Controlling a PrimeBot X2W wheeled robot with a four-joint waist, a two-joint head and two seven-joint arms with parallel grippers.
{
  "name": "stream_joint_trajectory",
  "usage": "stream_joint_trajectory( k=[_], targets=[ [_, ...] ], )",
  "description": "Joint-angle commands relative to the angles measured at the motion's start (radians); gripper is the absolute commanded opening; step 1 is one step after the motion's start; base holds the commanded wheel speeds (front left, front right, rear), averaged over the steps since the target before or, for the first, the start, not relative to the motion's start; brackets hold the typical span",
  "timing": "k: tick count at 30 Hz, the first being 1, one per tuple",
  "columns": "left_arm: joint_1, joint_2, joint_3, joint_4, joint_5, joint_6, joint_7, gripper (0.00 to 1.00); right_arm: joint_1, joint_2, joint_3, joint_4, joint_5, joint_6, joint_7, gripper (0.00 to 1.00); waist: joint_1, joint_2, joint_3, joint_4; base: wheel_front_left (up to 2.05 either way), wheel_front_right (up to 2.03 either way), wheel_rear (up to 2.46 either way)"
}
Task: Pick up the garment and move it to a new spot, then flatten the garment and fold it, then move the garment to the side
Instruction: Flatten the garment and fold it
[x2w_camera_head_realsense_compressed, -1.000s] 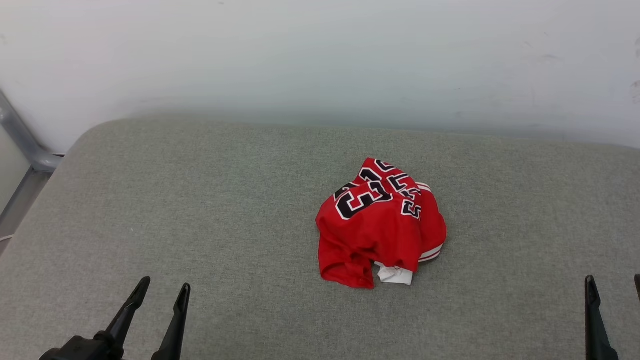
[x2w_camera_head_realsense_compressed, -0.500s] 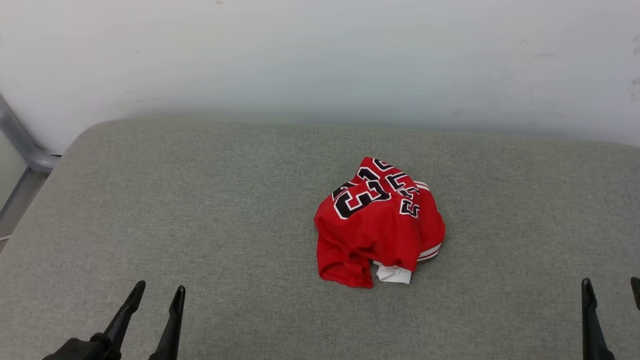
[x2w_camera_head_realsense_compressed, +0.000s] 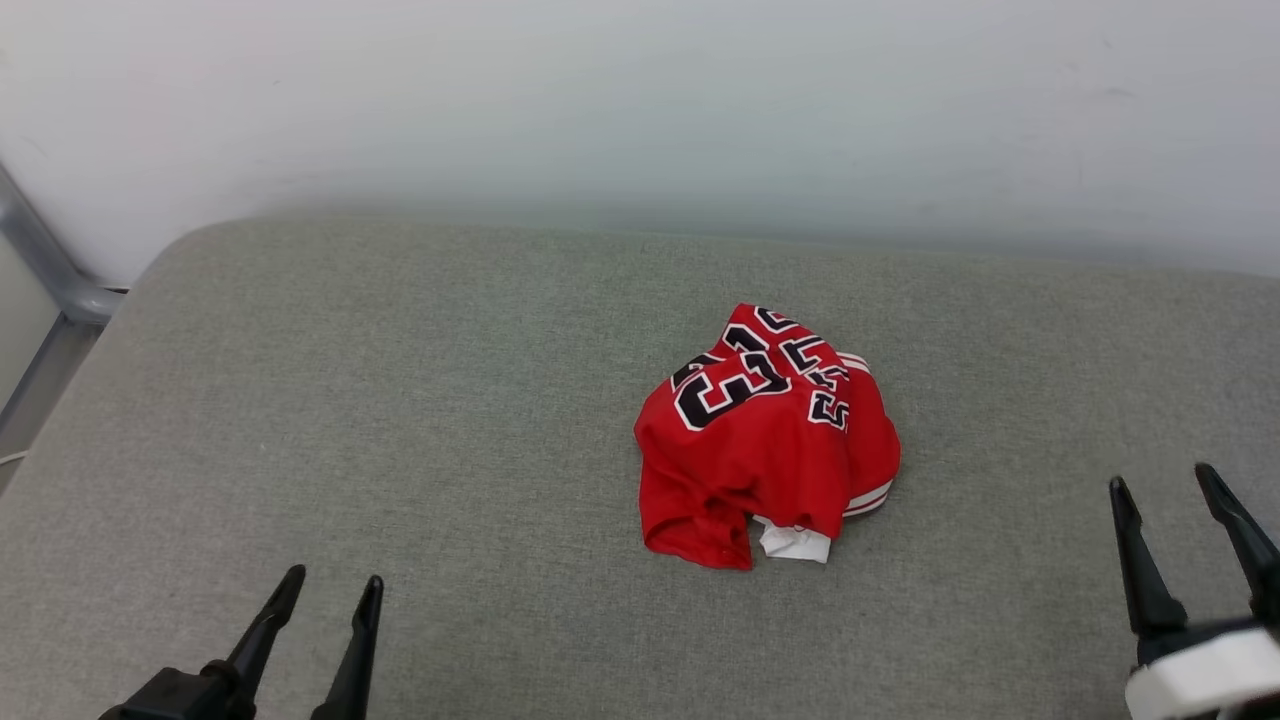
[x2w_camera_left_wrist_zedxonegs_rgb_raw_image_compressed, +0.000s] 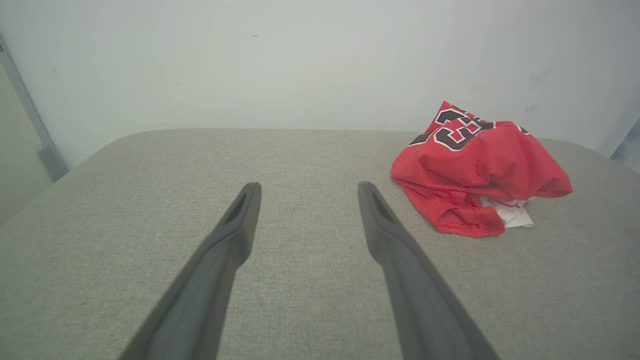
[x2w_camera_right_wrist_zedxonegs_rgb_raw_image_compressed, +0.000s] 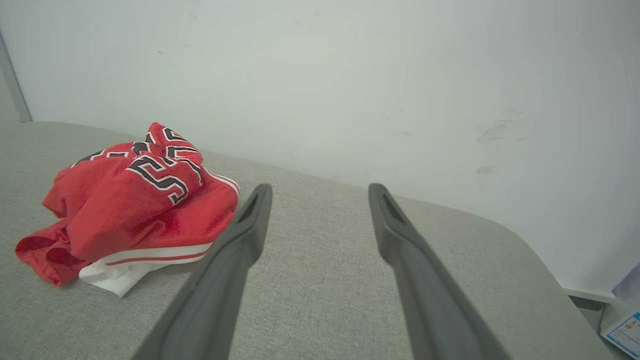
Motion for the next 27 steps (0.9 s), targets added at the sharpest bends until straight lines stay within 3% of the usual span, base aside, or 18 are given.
stream_joint_trajectory(
  k=[1, 5, 16, 21, 27],
  targets=[
    [-0.013, 0.001, -0.006, 0.002, -0.001, 0.0, -0.003, 1.0, -0.051, -0.022, 0.015, 0.021, 0.01, -0.001, -0.004, 1.0, -0.0001, -0.0001, -0.002, 0.003, 0.0, 0.0, 0.0],
    [-0.014, 0.001, -0.016, 0.019, -0.011, 0.0, -0.003, 1.0, -0.188, -0.06, 0.12, 0.163, 0.086, -0.001, 0.08, 1.0, -0.0001, -0.0001, -0.007, 0.009, 0.0, 0.0, 0.0],
    [-0.044, -0.001, -0.053, 0.086, -0.034, 0.0, -0.003, 1.0, -0.572, -0.096, 0.364, 0.401, 0.342, -0.001, 0.578, 1.0, -0.0001, -0.0001, 0.0, 0.039, 0.0, 0.0, 0.0],
    [-0.063, -0.004, -0.075, 0.114, -0.046, 0.0, -0.003, 1.0, -0.666, -0.088, 0.413, 0.497, 0.403, -0.001, 0.781, 1.0, -0.0001, -0.0001, 0.0, 0.069, 0.0, 0.0, 0.0],
    [-0.089, -0.012, -0.096, 0.134, -0.053, 0.0, -0.003, 1.0, -0.738, -0.073, 0.405, 0.642, 0.371, -0.001, 0.909, 1.0, -0.0001, -0.0001, 0.021, 0.113, 0.0, 0.0, 0.0]
  ],
)
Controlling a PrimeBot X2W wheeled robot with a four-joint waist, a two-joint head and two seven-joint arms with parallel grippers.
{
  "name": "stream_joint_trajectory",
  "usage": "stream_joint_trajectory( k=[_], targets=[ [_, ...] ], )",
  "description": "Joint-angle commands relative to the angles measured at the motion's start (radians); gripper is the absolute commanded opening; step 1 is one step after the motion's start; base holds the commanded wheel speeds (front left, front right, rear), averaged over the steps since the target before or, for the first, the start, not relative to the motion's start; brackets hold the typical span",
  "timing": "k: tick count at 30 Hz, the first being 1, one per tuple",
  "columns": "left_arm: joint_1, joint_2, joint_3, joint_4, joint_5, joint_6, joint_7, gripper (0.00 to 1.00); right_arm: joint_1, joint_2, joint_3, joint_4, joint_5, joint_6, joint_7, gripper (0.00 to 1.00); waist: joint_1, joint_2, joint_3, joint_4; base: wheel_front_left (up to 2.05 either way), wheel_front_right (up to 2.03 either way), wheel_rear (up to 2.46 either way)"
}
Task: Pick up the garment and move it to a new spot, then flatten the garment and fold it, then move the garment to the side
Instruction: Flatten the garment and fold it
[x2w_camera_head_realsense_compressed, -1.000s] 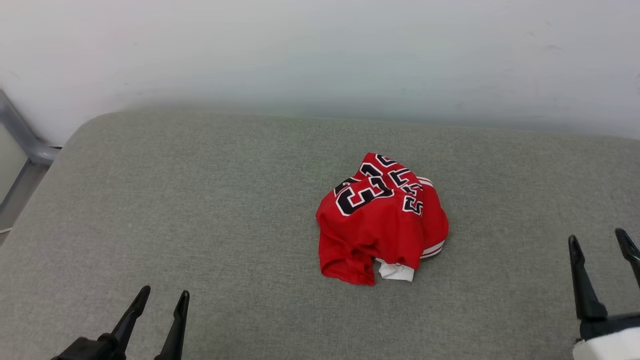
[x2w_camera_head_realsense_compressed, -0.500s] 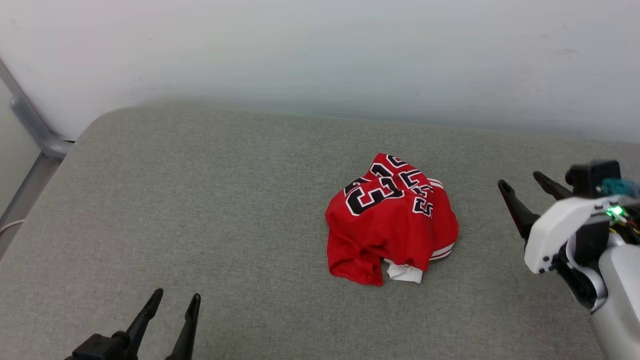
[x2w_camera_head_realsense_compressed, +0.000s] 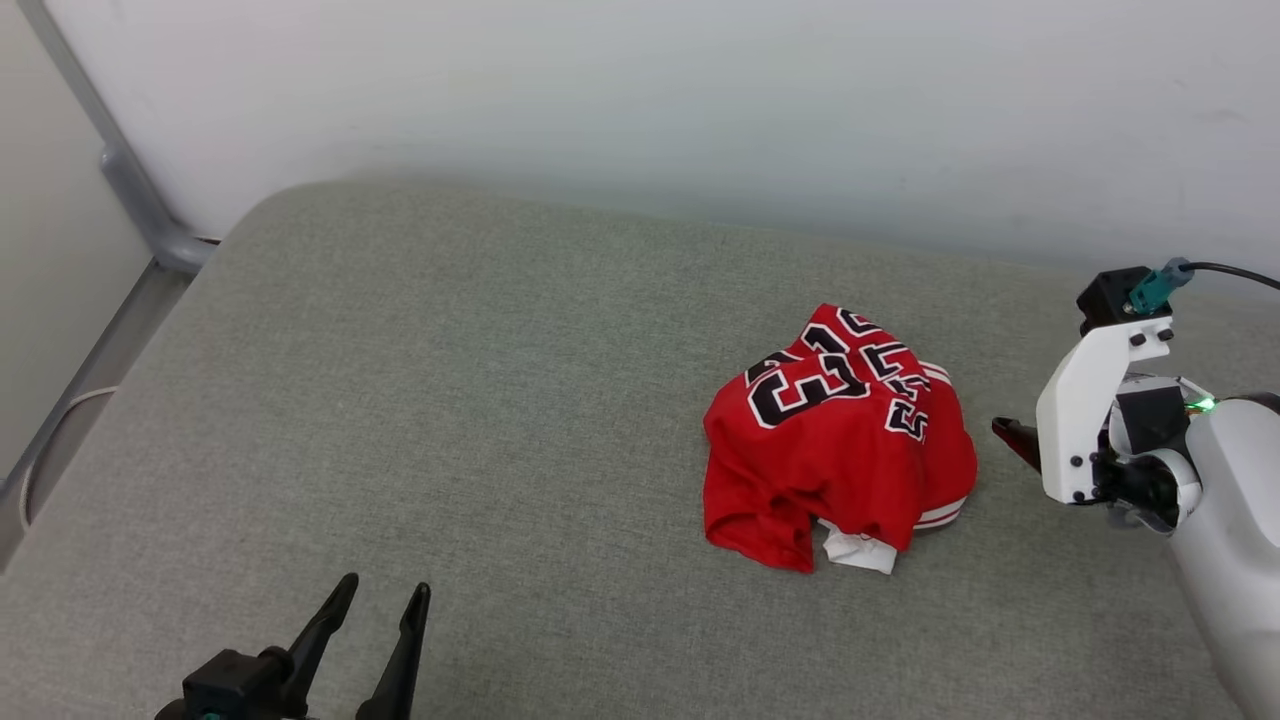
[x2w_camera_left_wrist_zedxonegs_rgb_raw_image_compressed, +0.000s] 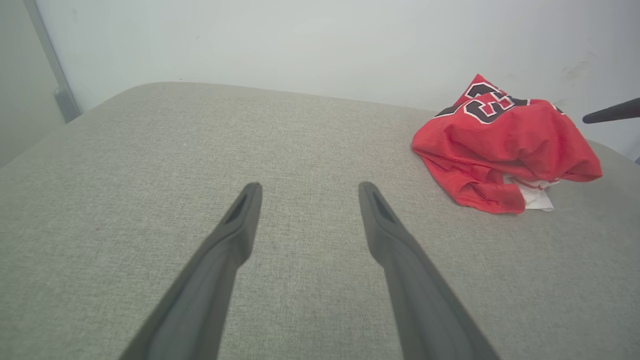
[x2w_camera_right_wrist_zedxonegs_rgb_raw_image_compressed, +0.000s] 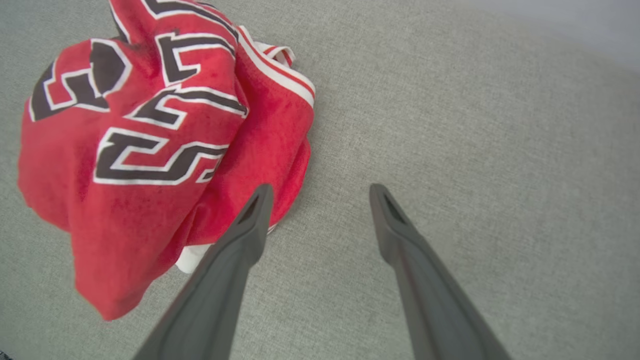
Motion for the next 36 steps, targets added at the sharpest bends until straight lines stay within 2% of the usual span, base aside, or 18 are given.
stream_joint_trajectory(
  k=[1, 8, 16, 17, 18, 19, 24, 29, 36],
  targets=[
    [-0.018, -0.005, -0.007, 0.001, 0.0, 0.0, -0.003, 1.0, -0.023, 0.019, -0.005, 0.027, -0.009, -0.001, 0.006, 1.0, -0.0001, 0.0, 0.014, 0.018, 0.0, 0.0, 0.0],
    [-0.074, -0.019, -0.05, 0.017, -0.005, 0.0, -0.003, 1.0, -0.085, 0.072, -0.041, 0.227, -0.079, -0.001, -0.01, 1.0, -0.0001, 0.0, 0.066, 0.078, 0.0, 0.0, 0.0],
    [-0.137, -0.034, -0.105, 0.054, -0.015, 0.0, -0.003, 1.0, -0.12, 0.138, -0.077, 0.404, -0.119, -0.001, -0.092, 1.0, -0.0001, 0.0, 0.105, 0.14, 0.0, 0.0, 0.0],
    [-0.14, -0.038, -0.107, 0.059, -0.018, 0.0, -0.003, 1.0, -0.121, 0.144, -0.063, 0.414, -0.129, -0.001, -0.098, 0.7, -0.0001, 0.0, 0.106, 0.143, 0.0, 0.0, 0.0],
    [-0.142, -0.04, -0.108, 0.063, -0.018, 0.0, -0.003, 1.0, -0.121, 0.15, -0.049, 0.422, -0.133, -0.001, -0.097, 0.31, -0.0001, 0.0, 0.107, 0.144, 0.0, 0.0, 0.0],
    [-0.142, -0.042, -0.107, 0.068, -0.018, 0.0, -0.003, 1.0, -0.126, 0.156, -0.039, 0.424, -0.132, -0.001, -0.101, 0.0, -0.0001, 0.0, 0.107, 0.142, 0.0, 0.0, 0.0],
    [-0.128, -0.05, -0.094, 0.081, -0.023, 0.0, -0.003, 1.0, -0.189, 0.117, 0.034, 0.379, -0.121, -0.001, -0.113, 0.0, -0.0001, 0.0, 0.096, 0.11, 0.0, 0.0, 0.0],
    [-0.119, -0.052, -0.082, 0.087, -0.022, 0.0, -0.003, 1.0, -0.227, 0.088, 0.067, 0.317, -0.054, -0.001, -0.119, 0.0, -0.0001, 0.0, 0.077, 0.078, 0.0, 0.0, 0.0],
    [-0.099, -0.057, -0.061, 0.089, -0.021, 0.0, -0.003, 1.0, -0.295, -0.058, 0.138, 0.162, 0.013, -0.001, -0.118, 0.0, -0.0001, 0.0, 0.056, 0.029, 0.0, 0.0, 0.0]
  ],
)
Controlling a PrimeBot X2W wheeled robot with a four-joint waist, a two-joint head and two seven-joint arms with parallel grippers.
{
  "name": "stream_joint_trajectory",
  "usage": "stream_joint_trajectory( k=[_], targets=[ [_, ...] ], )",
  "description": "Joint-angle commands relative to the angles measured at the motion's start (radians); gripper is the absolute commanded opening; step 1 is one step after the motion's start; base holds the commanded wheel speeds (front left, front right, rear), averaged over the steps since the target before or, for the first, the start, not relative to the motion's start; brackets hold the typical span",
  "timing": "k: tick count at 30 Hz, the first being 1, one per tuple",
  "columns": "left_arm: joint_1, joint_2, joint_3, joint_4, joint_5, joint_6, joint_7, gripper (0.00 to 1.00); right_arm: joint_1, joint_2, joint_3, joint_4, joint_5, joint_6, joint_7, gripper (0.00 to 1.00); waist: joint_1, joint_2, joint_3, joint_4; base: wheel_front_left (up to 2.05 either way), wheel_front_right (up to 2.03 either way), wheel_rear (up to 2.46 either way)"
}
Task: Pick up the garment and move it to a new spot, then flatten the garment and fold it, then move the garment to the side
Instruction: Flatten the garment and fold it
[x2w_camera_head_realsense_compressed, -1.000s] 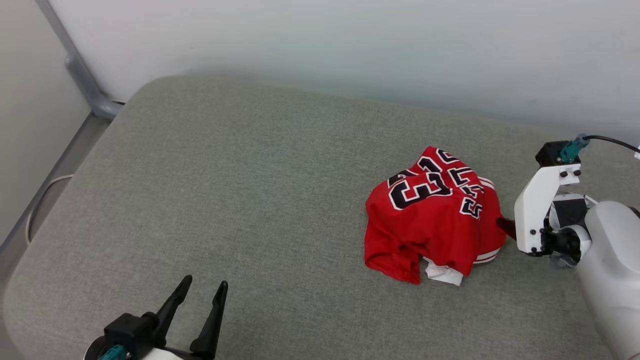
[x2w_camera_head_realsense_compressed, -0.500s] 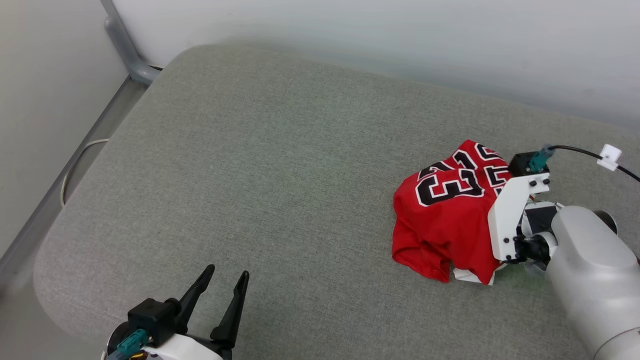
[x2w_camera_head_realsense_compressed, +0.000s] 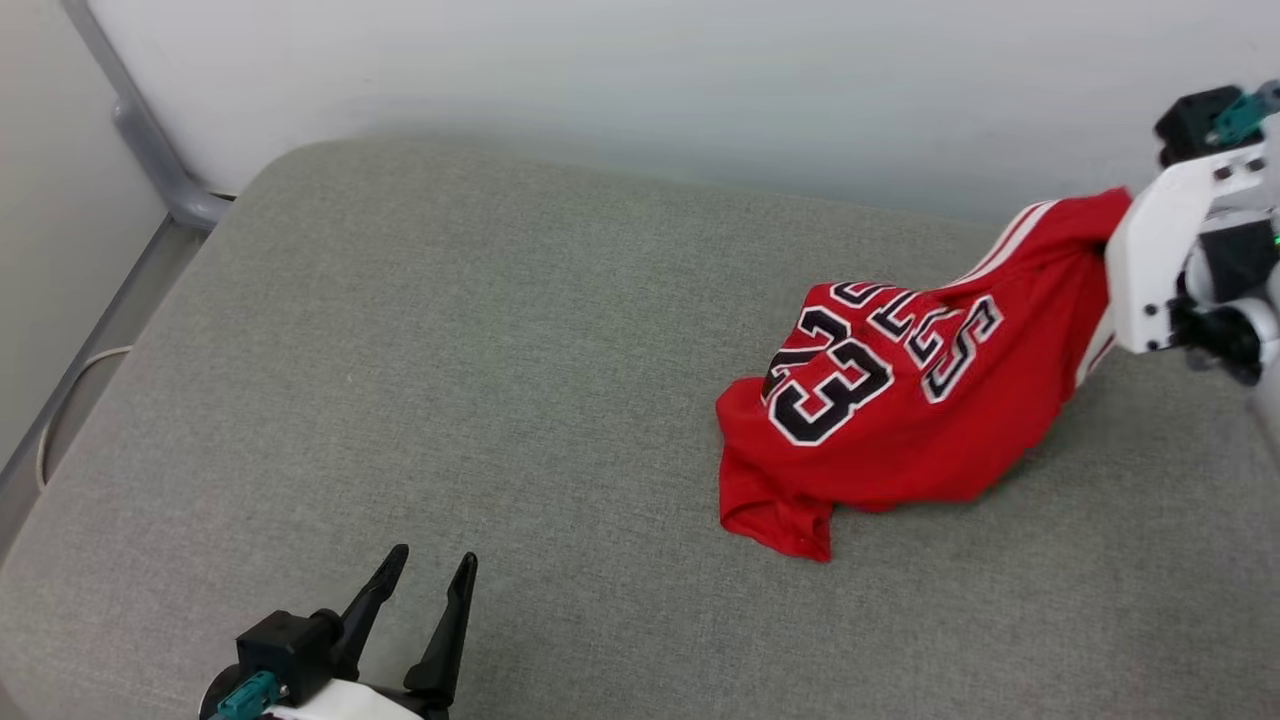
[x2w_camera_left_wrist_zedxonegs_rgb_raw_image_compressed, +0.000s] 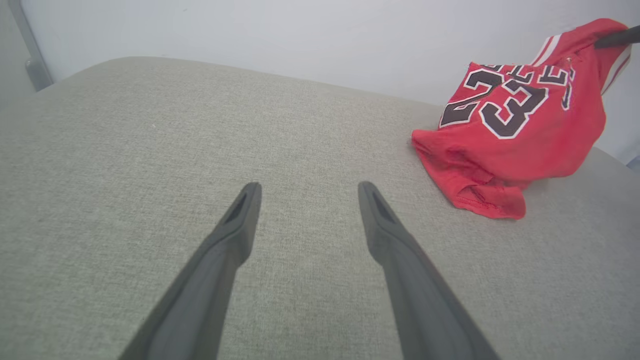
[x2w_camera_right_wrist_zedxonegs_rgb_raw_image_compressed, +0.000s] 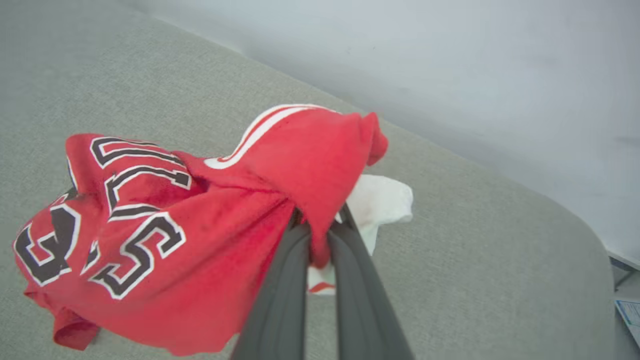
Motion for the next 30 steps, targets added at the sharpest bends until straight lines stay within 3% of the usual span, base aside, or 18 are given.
stream_joint_trajectory(
  k=[1, 9, 14, 19, 21, 24, 26, 28, 30],
  targets=[
    [0.009, -0.001, 0.0, 0.001, -0.001, 0.0, -0.003, 1.0, -0.019, -0.018, -0.002, -0.009, 0.006, -0.002, 0.002, 0.0, 0.0, 0.0, -0.005, -0.007, 0.0, 0.0, 0.0],
    [0.023, -0.008, 0.002, 0.013, -0.004, 0.0, -0.003, 1.0, -0.001, -0.2, -0.065, -0.055, -0.062, -0.002, 0.076, 0.0, 0.0, 0.0, -0.022, -0.01, 0.0, 0.0, 0.0],
    [0.037, -0.014, 0.003, 0.034, -0.006, 0.0, -0.003, 1.0, 0.165, -0.226, -0.133, 0.004, -0.096, -0.002, 0.143, 0.0, 0.0, 0.0, -0.032, -0.005, 0.0, 0.0, 0.0],
    [0.025, -0.021, -0.01, 0.055, -0.01, 0.0, -0.003, 1.0, 0.338, -0.185, -0.228, 0.101, -0.122, -0.002, 0.114, 0.0, 0.0, 0.0, -0.033, 0.007, 0.0, 0.0, 0.0],
    [0.019, -0.02, -0.019, 0.068, -0.014, 0.0, -0.003, 1.0, 0.377, -0.165, -0.26, 0.13, -0.148, -0.002, 0.07, 0.25, 0.0, 0.0, -0.032, 0.012, 0.0, 0.0, 0.0],
    [0.018, -0.015, -0.019, 0.083, -0.021, 0.0, -0.003, 1.0, 0.399, -0.144, -0.291, 0.15, -0.18, -0.002, 0.022, 0.36, 0.0, 0.0, -0.037, 0.009, 0.0, 0.0, 0.0],
    [0.026, -0.012, -0.013, 0.09, -0.025, 0.0, -0.003, 1.0, 0.397, -0.134, -0.309, 0.148, -0.196, -0.002, -0.001, 0.37, 0.0, 0.0, -0.046, 0.001, 0.0, 0.0, 0.0],
    [0.036, -0.009, -0.008, 0.097, -0.027, 0.0, -0.003, 1.0, 0.387, -0.136, -0.327, 0.129, -0.208, -0.002, -0.03, 0.49, 0.0, 0.0, -0.059, -0.007, 0.0, 0.0, 0.0],
    [0.042, -0.006, -0.004, 0.101, -0.031, 0.0, -0.003, 1.0, 0.39, -0.132, -0.345, 0.103, -0.205, -0.002, -0.053, 1.0, 0.0, 0.0, -0.072, -0.014, 0.0, 0.0, 0.0]
  ],
)
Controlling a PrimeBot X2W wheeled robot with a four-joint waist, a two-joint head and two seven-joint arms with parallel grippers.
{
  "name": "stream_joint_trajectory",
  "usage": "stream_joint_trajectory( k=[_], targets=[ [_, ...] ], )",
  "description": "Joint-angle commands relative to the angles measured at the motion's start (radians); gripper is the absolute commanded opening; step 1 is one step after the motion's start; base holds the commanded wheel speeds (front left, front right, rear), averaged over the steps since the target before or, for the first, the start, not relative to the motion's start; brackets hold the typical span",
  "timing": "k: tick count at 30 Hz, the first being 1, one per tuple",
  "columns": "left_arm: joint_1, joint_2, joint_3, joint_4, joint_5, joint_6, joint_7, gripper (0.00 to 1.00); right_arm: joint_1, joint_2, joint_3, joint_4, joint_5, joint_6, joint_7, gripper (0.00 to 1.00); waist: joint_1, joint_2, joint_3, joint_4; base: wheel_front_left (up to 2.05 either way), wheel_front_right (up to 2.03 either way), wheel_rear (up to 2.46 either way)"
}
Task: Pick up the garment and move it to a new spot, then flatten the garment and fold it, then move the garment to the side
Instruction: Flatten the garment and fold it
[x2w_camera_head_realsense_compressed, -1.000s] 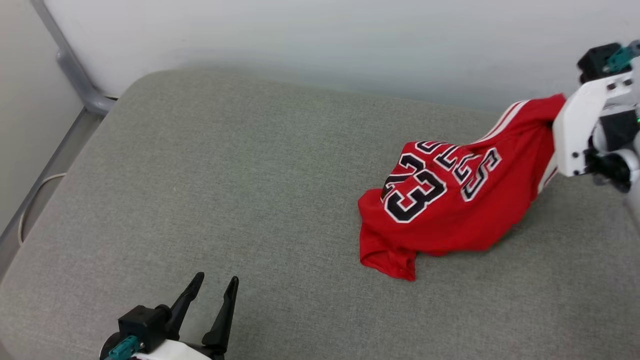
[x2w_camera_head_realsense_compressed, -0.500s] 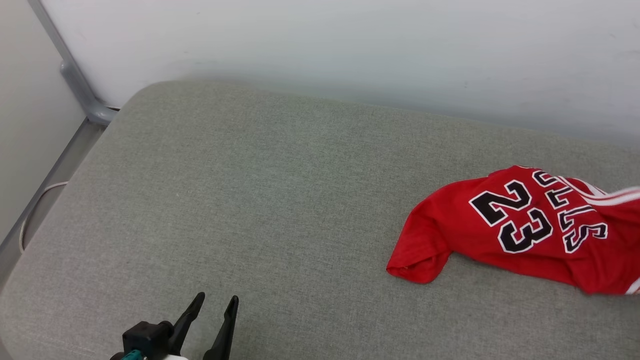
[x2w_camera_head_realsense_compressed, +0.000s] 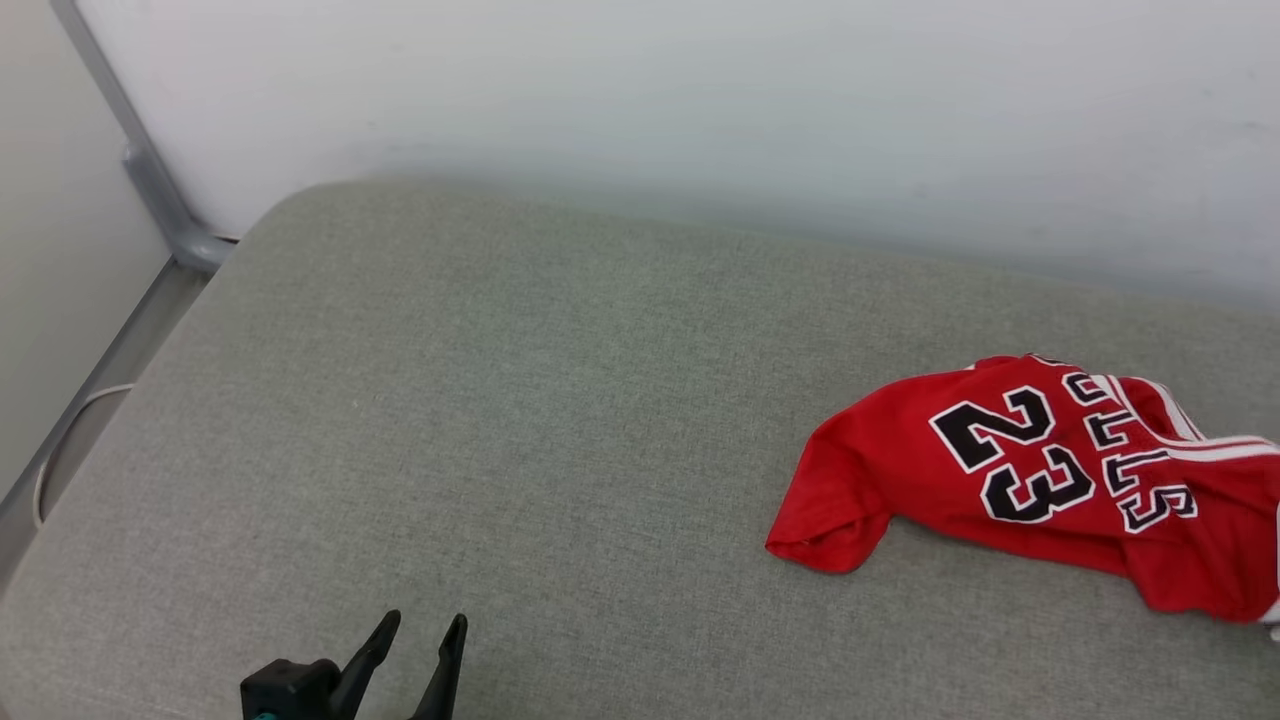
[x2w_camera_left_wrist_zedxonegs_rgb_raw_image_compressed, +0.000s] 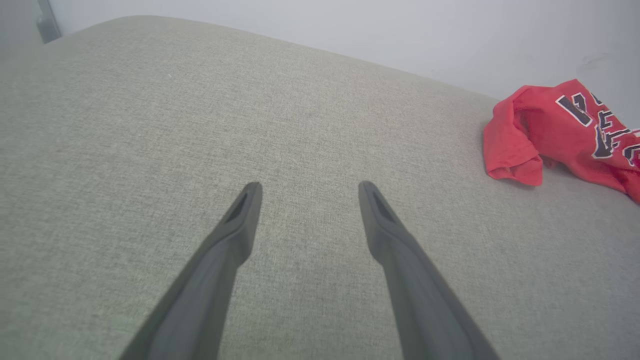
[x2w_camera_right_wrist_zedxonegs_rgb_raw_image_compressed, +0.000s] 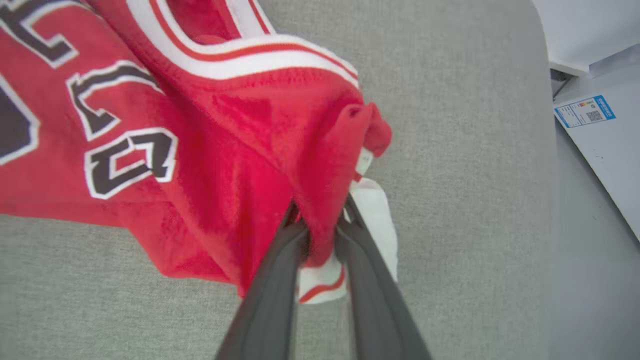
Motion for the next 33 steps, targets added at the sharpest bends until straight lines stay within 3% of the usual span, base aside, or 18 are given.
stream_joint_trajectory(
  k=[1, 10, 21, 27, 33],
  targets=[
    [0.006, 0.004, 0.003, -0.004, -0.004, 0.0, -0.003, 1.0, 0.005, 0.004, -0.007, -0.018, 0.005, -0.001, -0.009, 1.0, 0.0001, 0.0, -0.013, -0.01, 0.0, 0.0, 0.0],
    [0.038, 0.014, 0.027, -0.026, -0.006, 0.0, -0.003, 1.0, 0.167, -0.027, -0.093, -0.303, 0.054, -0.001, -0.111, 1.0, 0.0001, 0.0, -0.033, -0.038, 0.0, 0.0, 0.0],
    [0.034, 0.012, 0.032, -0.044, 0.003, 0.0, -0.003, 1.0, 0.528, 0.124, -0.241, -0.599, 0.07, -0.001, -0.197, 1.0, 0.0001, 0.0, -0.017, -0.044, 0.0, 0.0, 0.0],
    [0.02, 0.015, 0.028, -0.036, 0.001, 0.0, -0.003, 1.0, 0.563, 0.175, -0.248, -0.652, 0.06, -0.001, -0.154, 1.0, 0.0001, 0.0, -0.008, -0.045, 0.0, 0.0, 0.0],
    [0.0, 0.013, 0.014, -0.02, 0.002, 0.0, -0.003, 1.0, 0.442, 0.16, -0.184, -0.664, 0.082, -0.001, -0.024, 1.0, 0.0001, 0.0, -0.003, -0.037, 0.0, 0.0, 0.0]
  ],
)
